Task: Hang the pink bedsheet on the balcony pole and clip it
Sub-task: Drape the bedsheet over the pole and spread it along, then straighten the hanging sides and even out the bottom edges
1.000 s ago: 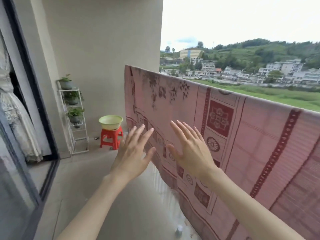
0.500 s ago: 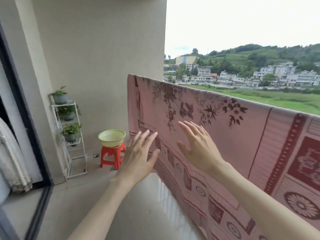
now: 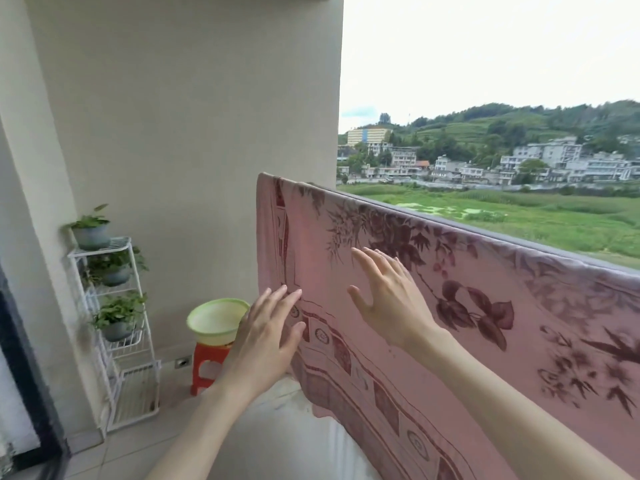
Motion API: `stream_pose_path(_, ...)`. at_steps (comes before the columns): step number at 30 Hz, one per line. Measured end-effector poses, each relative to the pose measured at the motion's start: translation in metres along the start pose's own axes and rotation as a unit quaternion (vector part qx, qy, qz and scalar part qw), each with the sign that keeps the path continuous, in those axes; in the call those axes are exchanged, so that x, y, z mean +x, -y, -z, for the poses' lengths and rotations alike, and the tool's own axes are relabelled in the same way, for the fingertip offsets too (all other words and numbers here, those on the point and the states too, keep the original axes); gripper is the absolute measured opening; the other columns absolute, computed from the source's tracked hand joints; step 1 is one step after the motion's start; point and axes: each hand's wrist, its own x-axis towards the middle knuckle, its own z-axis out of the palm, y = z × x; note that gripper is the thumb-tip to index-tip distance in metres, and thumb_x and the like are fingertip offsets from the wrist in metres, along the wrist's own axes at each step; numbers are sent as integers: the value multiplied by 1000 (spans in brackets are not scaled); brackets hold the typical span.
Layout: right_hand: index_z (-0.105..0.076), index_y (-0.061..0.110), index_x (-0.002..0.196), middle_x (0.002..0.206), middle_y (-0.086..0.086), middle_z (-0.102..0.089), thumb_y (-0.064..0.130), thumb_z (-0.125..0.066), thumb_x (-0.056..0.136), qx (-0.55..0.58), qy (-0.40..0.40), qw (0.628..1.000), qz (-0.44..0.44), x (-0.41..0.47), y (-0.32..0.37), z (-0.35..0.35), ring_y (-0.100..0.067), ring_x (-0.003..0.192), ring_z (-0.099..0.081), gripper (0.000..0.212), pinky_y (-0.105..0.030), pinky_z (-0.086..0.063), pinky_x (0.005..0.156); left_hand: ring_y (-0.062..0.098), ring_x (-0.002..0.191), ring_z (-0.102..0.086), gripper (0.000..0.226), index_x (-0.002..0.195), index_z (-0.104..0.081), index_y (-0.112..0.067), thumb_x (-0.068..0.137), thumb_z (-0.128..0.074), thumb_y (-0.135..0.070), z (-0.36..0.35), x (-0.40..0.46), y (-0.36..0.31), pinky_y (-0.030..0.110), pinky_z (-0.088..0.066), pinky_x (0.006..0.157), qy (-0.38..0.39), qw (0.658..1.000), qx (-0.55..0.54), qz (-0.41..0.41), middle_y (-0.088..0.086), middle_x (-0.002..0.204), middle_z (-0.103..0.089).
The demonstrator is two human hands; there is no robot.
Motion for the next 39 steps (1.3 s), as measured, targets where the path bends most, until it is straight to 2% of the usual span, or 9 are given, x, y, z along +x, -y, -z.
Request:
stream_pose_path(5,-23,20,146,152,-1,-30,35,-45,95,-6,-7,1000,-3,96,11,-74,-18,141,-21,58,-37,-15,118,10,144,-2,51,144,-21,-33,96,-38,-36,-13,82,88,29,-4,115,5,1000,-4,-9,-7,155,-16)
stream_pose_path(13,-23,21,146,153,-2,-28,38,-44,95,-34,-7,999,-25,261,36,-189,-19,143,-20,58,-37,-10,119,10,143,-3,50,144,-19,-34,97,-36,-36,3,227,255,25,-2,113,3,999,18,-27,-8,155,-14)
stream_pose_path(23,-43,13,136,146,-6,-39,30,-43,96,-133,-35,986,-89,426,3,-273,-21,140,-27,43,-38,-11,118,7,143,-1,47,142,-23,-34,97,-33,-38,-61,383,348,26,-5,114,68,991,-54,-97,-11,154,-15)
stream_pose_path(27,-46,11,132,133,-10,-52,10,-41,92,-194,-85,959,-188,479,-28,-278,-29,124,-44,41,-40,-32,102,10,143,-3,46,142,-26,-31,97,-35,-35,-85,459,363,33,-8,118,69,986,-57,-143,-8,154,-17)
stream_pose_path(30,-54,8,116,119,-12,-58,25,-40,94,-238,-50,929,-280,502,-47,-275,-31,110,-52,32,-39,-37,88,11,143,-3,46,142,-27,-29,97,-34,-35,-94,523,354,37,-9,118,58,975,-50,-208,-5,154,-19)
stream_pose_path(32,-57,10,107,112,-10,-61,38,-37,95,-258,-32,913,-313,507,-51,-278,-30,102,-57,37,-36,-37,82,13,143,-3,46,142,-26,-28,97,-33,-36,-101,556,342,36,-7,118,51,962,-44,-263,-3,154,-18)
stream_pose_path(35,-56,15,111,114,-4,-62,48,-38,93,-298,-47,902,-309,510,-51,-287,-25,107,-57,41,-33,-37,86,15,143,-6,48,142,-27,-25,97,-30,-40,-112,595,320,41,-6,118,37,942,-69,-327,-1,153,-21)
stream_pose_path(37,-54,19,115,116,-1,-62,52,-39,92,-320,-57,898,-297,508,-51,-289,-21,110,-56,43,-31,-38,88,18,142,-15,50,140,-31,-25,96,-24,-47,-123,616,307,46,-9,116,39,929,-88,-358,0,149,-30)
stream_pose_path(39,-53,21,118,117,1,-62,54,-42,90,-325,-64,894,-301,504,-51,-290,-20,110,-56,45,-30,-37,88,20,129,-38,53,133,-39,-31,91,-18,-55,-136,631,302,45,-19,109,27,911,-90,-401,-3,132,-49)
